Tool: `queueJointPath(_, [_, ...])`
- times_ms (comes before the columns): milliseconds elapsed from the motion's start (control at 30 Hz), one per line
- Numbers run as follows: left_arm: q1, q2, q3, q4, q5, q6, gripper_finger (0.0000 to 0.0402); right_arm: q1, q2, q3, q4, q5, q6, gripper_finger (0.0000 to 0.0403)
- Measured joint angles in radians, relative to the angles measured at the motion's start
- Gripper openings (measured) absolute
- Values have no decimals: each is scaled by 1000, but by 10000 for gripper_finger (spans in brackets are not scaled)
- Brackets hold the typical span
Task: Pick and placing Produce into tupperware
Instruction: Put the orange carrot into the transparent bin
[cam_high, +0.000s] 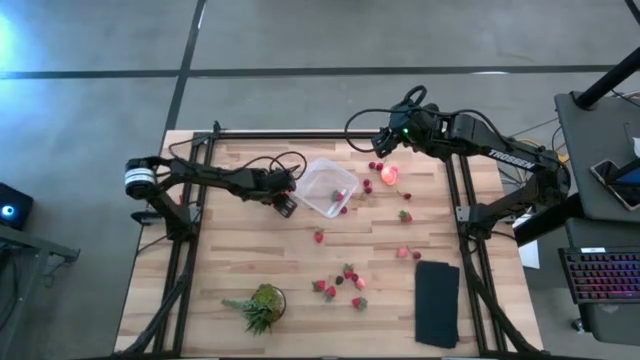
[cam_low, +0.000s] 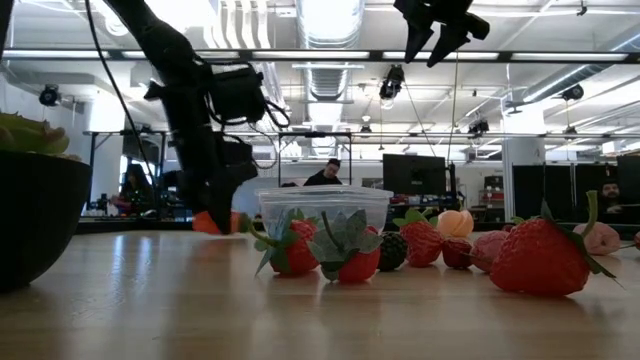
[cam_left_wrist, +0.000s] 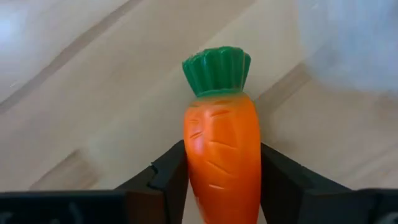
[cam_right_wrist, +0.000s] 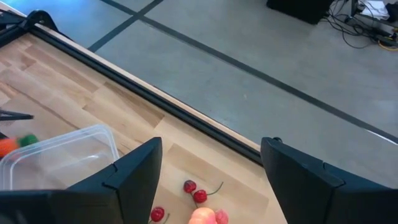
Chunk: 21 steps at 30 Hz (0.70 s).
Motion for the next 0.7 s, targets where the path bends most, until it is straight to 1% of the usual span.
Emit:
queueJointPath(100, [0, -84, 0, -66, -62, 0, 152, -4, 0, 0, 0, 0, 0, 266])
queueJointPath(167, [0, -160, 0, -97, -79, 1, 157, -6, 0, 0, 1, 1, 0, 264])
queueJointPath(200, [0, -201, 0, -86, -82, 3, 159, -6, 0, 0, 1, 1, 0, 264])
queueJointPath(300, [-1, -325, 0, 4, -56, 65, 161, -6, 0, 0, 1, 1, 0, 263])
queueJointPath(400, [5, -391, 1, 174, 36, 142, 162, -6, 0, 0, 1, 1, 0, 266])
queueJointPath(467, [12, -388, 3, 273, 95, 165, 162, -6, 0, 0, 1, 1, 0, 267])
queueJointPath(533, [18, -344, 3, 340, 139, 164, 162, -6, 0, 0, 1, 0, 2, 266])
queueJointPath(633, [19, -237, 5, 432, 223, 166, 162, -6, 0, 0, 0, -4, 5, 264])
queueJointPath(700, [17, -158, 33, 452, 269, 166, 162, -5, 0, 0, -1, -9, 5, 264])
